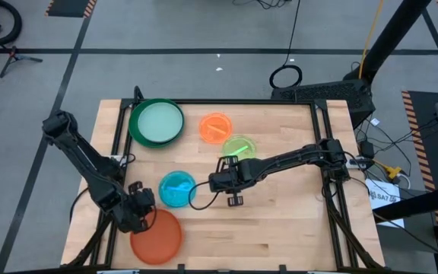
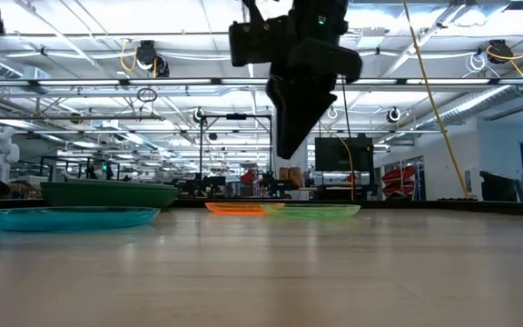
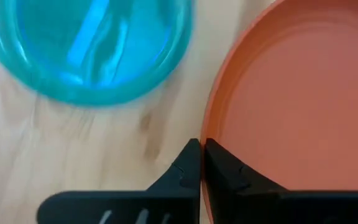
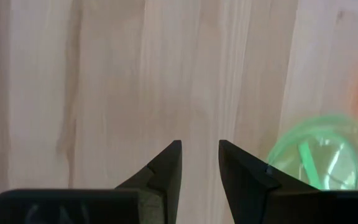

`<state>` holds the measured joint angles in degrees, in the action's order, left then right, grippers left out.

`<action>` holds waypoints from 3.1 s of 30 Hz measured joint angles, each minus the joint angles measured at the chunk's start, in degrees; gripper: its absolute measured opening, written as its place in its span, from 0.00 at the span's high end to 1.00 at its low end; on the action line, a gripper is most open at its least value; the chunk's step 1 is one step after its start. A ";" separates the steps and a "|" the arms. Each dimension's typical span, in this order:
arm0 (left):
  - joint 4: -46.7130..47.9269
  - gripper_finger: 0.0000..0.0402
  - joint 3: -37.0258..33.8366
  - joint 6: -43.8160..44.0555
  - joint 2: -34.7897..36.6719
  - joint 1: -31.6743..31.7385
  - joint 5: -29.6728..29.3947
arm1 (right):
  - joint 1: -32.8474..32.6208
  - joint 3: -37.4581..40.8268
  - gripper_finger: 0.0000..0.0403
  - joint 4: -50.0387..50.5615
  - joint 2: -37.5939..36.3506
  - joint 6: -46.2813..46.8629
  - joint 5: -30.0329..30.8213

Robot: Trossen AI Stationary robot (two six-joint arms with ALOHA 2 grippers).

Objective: Stack plastic plates
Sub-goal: Stack the dark orange plate on top of the light blue plate, then stack the light green plate on top of the orange plate

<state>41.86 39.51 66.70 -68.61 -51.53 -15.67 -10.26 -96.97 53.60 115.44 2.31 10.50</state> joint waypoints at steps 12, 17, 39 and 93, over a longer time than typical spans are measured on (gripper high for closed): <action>23.26 0.98 17.05 -3.58 10.40 9.14 -20.55 | -0.18 0.00 0.75 16.07 0.00 4.21 -0.08; 36.13 0.98 22.69 -6.24 12.64 21.41 -23.11 | -1.36 0.07 0.75 17.17 -1.29 4.46 -0.08; 19.30 0.98 23.78 -63.15 2.65 91.72 -8.71 | -2.78 0.02 0.75 10.89 -11.69 2.88 0.20; 4.95 0.81 13.72 -61.22 23.50 76.15 15.91 | -1.00 0.00 0.75 -7.94 -10.09 4.07 10.62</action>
<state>46.81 53.23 5.48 -45.10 24.62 0.24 -11.26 -96.97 45.66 105.35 6.39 21.11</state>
